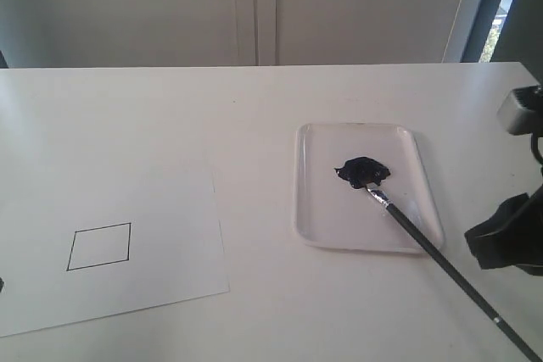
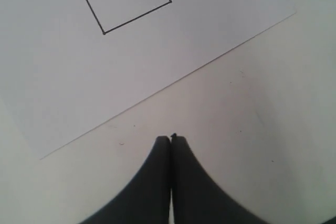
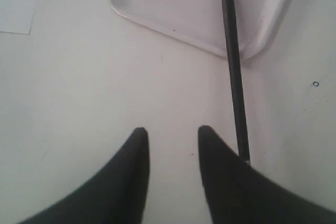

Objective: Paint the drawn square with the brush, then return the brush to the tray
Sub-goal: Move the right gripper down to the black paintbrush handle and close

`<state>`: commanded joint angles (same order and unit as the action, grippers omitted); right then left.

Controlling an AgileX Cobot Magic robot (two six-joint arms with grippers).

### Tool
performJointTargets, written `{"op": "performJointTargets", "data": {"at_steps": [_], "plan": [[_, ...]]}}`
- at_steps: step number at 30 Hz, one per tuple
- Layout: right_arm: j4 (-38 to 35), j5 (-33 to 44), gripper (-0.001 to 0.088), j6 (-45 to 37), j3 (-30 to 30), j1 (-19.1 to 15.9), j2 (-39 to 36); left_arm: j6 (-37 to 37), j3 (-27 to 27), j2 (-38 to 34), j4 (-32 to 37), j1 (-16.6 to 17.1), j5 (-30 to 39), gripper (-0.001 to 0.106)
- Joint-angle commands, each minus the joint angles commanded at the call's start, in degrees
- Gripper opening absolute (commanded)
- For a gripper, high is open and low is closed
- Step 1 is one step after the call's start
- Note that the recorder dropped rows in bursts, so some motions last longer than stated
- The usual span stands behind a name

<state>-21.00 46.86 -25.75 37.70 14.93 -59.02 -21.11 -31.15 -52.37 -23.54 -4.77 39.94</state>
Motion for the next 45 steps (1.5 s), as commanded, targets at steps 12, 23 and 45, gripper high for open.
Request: {"op": "performJointTargets", "data": {"at_steps": [12,23,45], "plan": [[8.68,-6.26,0.0471,4.18,0.0,0.81,-19.48,0.53,0.0,-4.17,0.49,0.0,-5.24,0.048],[23.13,-6.92,0.0471,11.96,0.11,6.18,-25.45,0.53,0.0,-4.65,0.49,0.0,-5.03,0.048],[23.13,-24.33,0.0392,12.08,-5.64,6.18,-27.46,0.53,0.0,-4.65,0.26,0.0,-4.82,0.048]]}}
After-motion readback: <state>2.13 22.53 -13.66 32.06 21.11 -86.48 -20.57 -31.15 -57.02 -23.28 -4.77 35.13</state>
